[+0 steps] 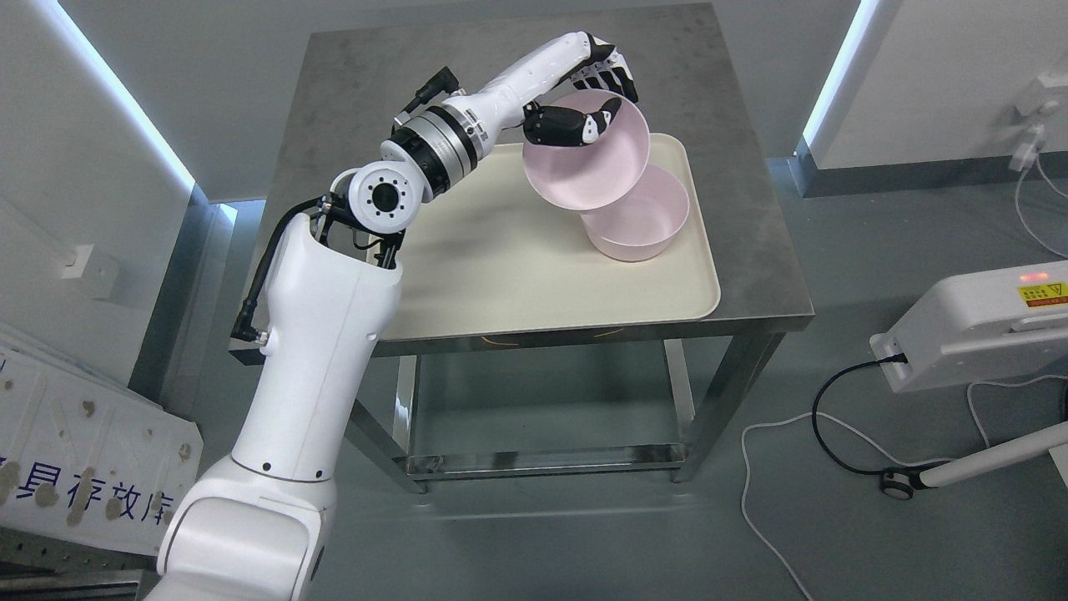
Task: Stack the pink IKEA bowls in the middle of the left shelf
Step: 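Lift the bowl and lower it into the other pink bowl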
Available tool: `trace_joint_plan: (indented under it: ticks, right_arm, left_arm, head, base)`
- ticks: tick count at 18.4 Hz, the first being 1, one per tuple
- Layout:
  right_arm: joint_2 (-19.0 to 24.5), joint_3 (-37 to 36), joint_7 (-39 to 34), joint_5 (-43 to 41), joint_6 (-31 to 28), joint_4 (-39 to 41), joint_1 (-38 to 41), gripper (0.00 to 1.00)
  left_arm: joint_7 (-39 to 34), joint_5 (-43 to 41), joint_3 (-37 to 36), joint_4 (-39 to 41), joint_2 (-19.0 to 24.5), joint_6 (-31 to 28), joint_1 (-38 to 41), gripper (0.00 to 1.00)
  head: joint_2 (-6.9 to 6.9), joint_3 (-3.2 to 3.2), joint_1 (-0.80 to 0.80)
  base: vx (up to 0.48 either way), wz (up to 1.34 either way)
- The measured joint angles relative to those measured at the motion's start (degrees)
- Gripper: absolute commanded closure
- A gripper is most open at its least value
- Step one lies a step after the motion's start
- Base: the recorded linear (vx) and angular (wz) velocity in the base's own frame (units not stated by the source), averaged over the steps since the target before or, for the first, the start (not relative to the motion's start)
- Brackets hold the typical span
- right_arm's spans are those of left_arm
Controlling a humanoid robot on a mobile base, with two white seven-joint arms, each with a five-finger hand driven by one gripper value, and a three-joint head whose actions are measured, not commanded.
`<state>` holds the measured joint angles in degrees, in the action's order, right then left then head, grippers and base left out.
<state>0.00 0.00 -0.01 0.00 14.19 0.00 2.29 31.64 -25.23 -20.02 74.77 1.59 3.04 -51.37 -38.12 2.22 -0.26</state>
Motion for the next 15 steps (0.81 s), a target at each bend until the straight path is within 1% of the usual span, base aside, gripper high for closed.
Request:
trace_joint_plan:
  ticks: [6, 15]
  right_arm:
    - [0.00, 0.00, 0.00, 0.00, 0.00, 0.00, 0.00, 0.00]
    - [0.00, 0.00, -0.01, 0.00, 0.00, 0.00, -0.01, 0.00]
  left_arm:
    - [-3.28, 0.12, -4.47, -3.95, -0.71, 1.11, -1.91, 0.99]
    - [-5.25, 0.06, -6.76, -9.89, -1.19, 2.21, -4.45, 0.97]
  head:
    - [0.00, 0.00, 0.00]
    - [0.00, 0.00, 0.00]
  base:
    - [0.000, 0.00]
    - [0.000, 0.00]
